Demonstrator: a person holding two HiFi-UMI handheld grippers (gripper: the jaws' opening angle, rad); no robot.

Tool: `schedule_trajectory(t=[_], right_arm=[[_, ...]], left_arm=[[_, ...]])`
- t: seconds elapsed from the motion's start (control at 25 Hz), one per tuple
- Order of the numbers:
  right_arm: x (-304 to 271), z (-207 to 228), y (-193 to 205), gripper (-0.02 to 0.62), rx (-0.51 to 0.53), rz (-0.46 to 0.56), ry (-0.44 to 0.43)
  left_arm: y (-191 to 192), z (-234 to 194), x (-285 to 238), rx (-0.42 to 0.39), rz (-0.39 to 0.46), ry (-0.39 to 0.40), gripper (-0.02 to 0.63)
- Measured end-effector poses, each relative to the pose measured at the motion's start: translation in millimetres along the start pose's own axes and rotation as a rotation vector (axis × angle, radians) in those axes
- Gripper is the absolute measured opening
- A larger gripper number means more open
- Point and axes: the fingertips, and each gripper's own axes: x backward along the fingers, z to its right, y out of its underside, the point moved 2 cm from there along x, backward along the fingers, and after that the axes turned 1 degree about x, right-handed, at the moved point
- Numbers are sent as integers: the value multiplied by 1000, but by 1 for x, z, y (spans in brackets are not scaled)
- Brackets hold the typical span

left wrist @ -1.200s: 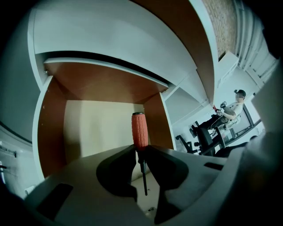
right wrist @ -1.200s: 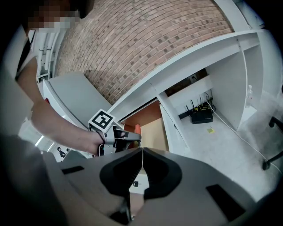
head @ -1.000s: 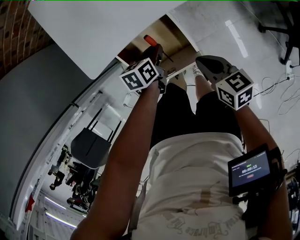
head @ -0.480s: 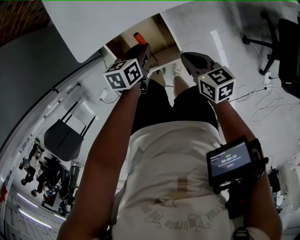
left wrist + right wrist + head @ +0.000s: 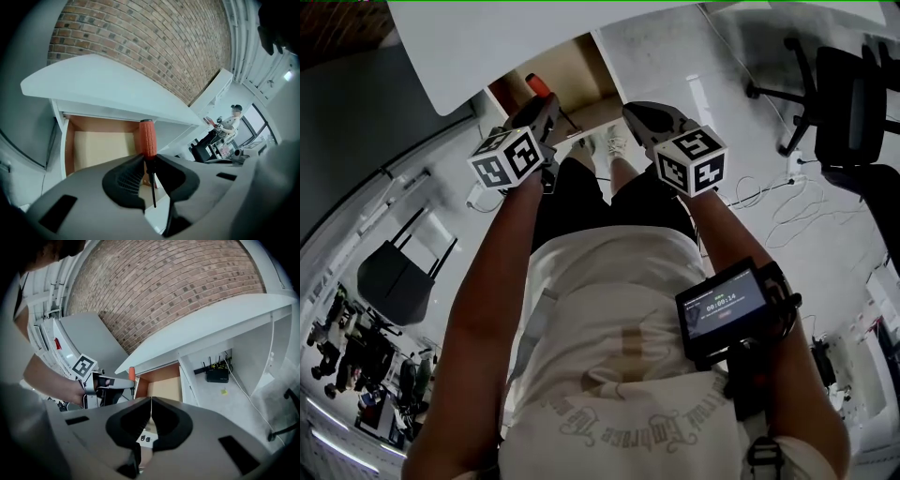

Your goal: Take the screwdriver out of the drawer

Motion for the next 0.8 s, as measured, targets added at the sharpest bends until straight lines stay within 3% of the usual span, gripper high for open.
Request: schedule_trajectory(t=[0.16,0.8], right_arm=[[1,-7,-16,23,27,16,-5],[75,-52,-66,23,149,92,-54]], left_arm=[[-8,6,15,-18,23,1,87],[-41,97,97,-164,172,34,87]])
